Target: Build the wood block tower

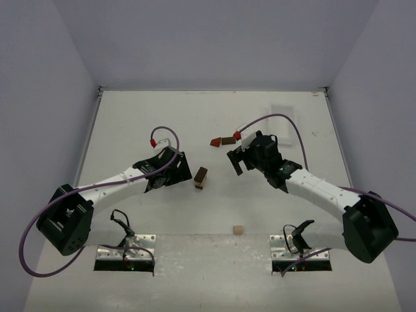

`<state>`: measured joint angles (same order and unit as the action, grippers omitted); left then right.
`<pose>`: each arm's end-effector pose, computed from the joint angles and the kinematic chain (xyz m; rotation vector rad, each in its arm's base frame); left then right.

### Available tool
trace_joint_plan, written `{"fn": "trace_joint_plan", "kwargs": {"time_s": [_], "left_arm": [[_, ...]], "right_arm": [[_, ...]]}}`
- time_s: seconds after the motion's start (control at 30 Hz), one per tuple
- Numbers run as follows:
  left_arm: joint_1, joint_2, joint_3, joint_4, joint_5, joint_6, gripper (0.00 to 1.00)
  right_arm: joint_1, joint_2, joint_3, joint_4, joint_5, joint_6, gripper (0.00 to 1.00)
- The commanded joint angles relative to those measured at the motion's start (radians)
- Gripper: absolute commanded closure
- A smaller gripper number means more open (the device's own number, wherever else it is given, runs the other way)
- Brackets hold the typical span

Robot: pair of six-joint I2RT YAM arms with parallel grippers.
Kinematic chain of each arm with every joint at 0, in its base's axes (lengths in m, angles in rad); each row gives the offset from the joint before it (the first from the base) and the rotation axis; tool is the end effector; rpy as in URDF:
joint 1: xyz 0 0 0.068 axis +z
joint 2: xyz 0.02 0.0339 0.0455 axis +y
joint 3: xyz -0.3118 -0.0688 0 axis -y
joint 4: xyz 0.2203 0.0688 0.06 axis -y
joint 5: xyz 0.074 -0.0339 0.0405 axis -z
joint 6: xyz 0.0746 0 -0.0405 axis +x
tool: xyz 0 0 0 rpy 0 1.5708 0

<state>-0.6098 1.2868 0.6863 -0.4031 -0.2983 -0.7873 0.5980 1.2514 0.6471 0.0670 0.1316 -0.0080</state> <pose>0.1981 -0.1117 0.2153 -0.3327 2.4959 -0.1820 0.2242 0.1409 0.2580 -0.5539 2.0363 0.2154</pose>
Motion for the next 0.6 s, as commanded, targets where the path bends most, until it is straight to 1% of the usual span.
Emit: {"fn": "trace_joint_plan", "kwargs": {"time_s": [0.0,0.33,0.57], "left_arm": [[-0.006,0.0,-0.007,0.052,0.029,0.022,0.0],[-0.017,0.004,-0.005,0.075,0.079,0.051,0.0],[-0.029,0.002,-0.004,0.078,0.087,0.062,0.0]], "right_arm": [[0.002,-0.013,0.001,0.051,0.021,0.036,0.01],[0.001,-0.046,-0.025,0.064,0.007,0.027,0.01],[0.001,-0.063,-0.032,0.065,0.006,0.024,0.01]]}}
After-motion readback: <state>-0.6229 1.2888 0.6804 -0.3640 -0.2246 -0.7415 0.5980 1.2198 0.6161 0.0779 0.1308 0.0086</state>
